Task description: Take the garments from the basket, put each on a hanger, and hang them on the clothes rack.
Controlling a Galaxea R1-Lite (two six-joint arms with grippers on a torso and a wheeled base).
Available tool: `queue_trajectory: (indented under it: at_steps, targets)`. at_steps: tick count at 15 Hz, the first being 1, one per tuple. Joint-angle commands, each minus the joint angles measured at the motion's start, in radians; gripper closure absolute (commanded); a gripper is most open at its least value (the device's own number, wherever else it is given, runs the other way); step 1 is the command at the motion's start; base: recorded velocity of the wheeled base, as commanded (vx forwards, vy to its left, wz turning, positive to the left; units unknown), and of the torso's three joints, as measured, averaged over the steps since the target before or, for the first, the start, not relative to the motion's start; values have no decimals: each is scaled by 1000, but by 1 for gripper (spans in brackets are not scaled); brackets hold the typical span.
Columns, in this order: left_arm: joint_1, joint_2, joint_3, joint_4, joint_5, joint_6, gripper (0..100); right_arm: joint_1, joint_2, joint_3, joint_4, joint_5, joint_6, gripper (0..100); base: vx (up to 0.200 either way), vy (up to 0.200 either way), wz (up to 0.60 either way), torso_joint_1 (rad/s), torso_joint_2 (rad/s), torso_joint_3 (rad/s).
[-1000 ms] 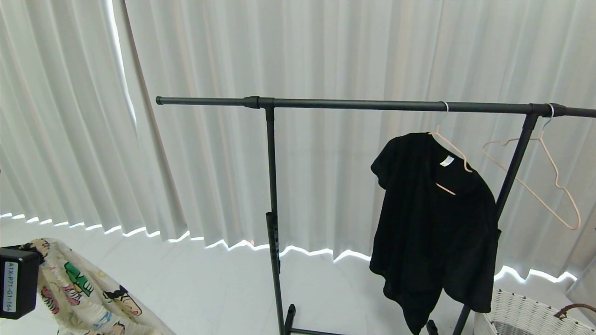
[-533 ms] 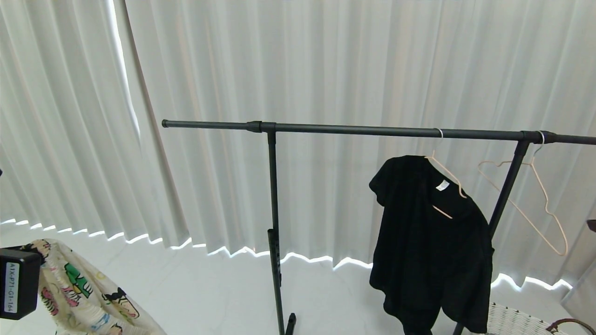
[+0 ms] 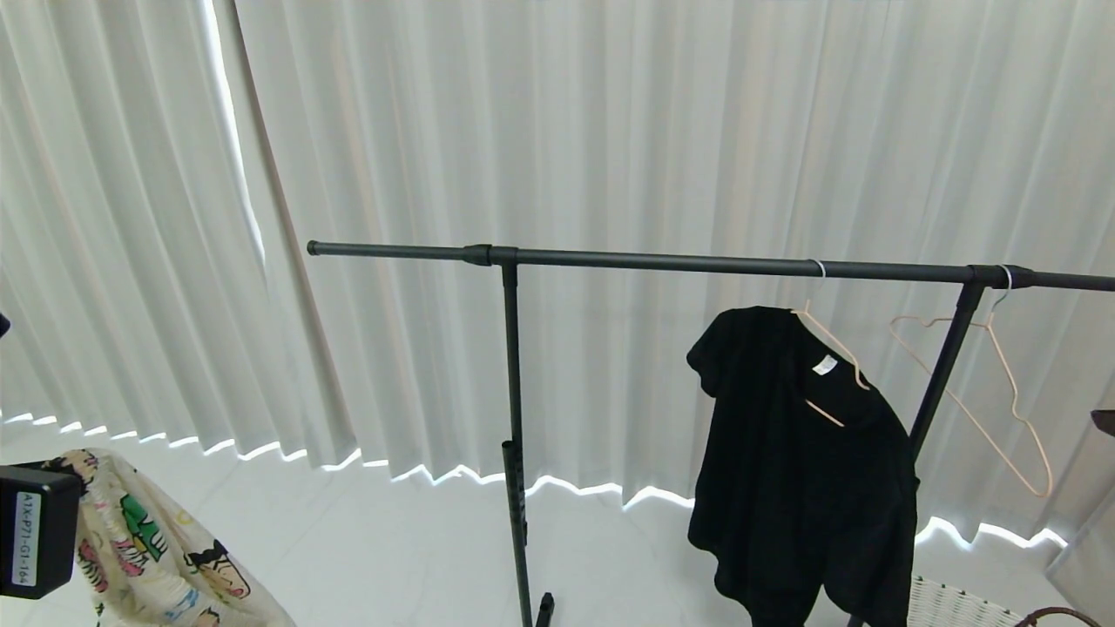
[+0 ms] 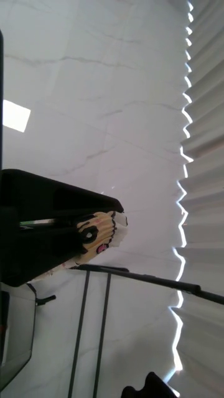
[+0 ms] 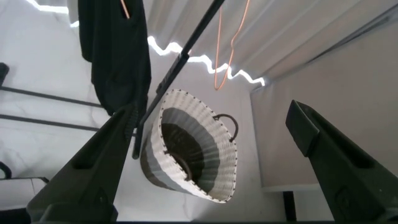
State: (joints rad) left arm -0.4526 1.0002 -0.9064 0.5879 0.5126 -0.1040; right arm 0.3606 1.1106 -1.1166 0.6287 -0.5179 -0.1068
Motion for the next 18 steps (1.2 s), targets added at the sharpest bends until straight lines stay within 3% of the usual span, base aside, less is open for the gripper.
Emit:
queue_trajectory:
  at_steps: [1, 3, 10, 13, 18]
  targets:
    - [0, 6, -2, 0, 0, 0, 100, 0, 1, -2, -1, -1, -1, 0, 0, 0, -600, 12, -7, -2]
    - [0, 8, -2, 0, 1, 0, 100, 0, 0, -2, -4, 1, 1, 0, 0, 0, -600, 2, -5, 5]
    - [0, 8, 4, 0, 0, 1, 100, -2, 1, 23, -50, 4, -1, 0, 0, 0, 0, 0, 0, 0]
    - [0, 0, 18, 0, 0, 52, 100, -2, -2, 31, -66, 4, -1, 0, 0, -200, 0, -7, 1, 4]
    - [-2, 3, 20, 0, 1, 56, 100, -2, -9, 32, -66, 4, -1, 0, 0, -200, 0, 3, 2, 0]
